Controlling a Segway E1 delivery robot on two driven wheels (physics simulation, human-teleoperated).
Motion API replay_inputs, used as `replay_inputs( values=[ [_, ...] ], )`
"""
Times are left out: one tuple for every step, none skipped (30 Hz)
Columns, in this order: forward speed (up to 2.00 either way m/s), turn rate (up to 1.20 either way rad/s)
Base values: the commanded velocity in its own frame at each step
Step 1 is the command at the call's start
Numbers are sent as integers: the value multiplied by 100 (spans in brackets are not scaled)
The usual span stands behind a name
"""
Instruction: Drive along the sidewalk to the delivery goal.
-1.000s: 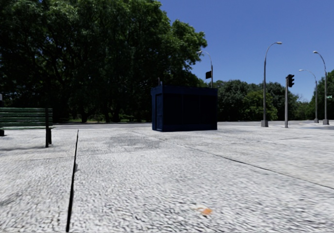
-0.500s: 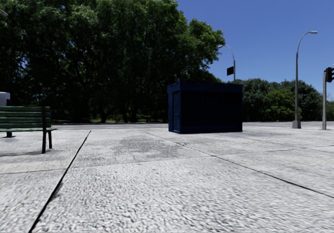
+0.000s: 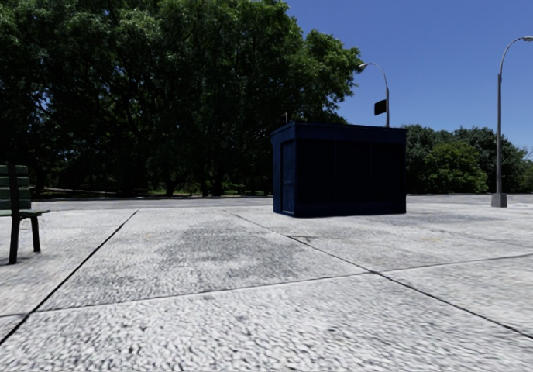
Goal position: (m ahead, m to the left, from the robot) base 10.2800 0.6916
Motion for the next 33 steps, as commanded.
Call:
replay_inputs(
  values=[
    [200,0],
    [200,0],
    [200,0],
    [200,0],
    [200,0],
    [200,0],
    [200,0],
    [200,0],
    [200,0],
    [200,0],
    [200,0],
    [200,0],
    [200,0],
    [200,0],
    [200,0],
    [200,0],
    [200,0],
    [200,0],
    [200,0],
    [200,0],
    [200,0],
    [200,0],
    [200,0],
    [200,0],
    [200,0],
    [200,0],
    [200,0],
    [200,0],
    [200,0],
    [200,0],
    [200,0],
    [200,0],
    [200,0]
  ],
)
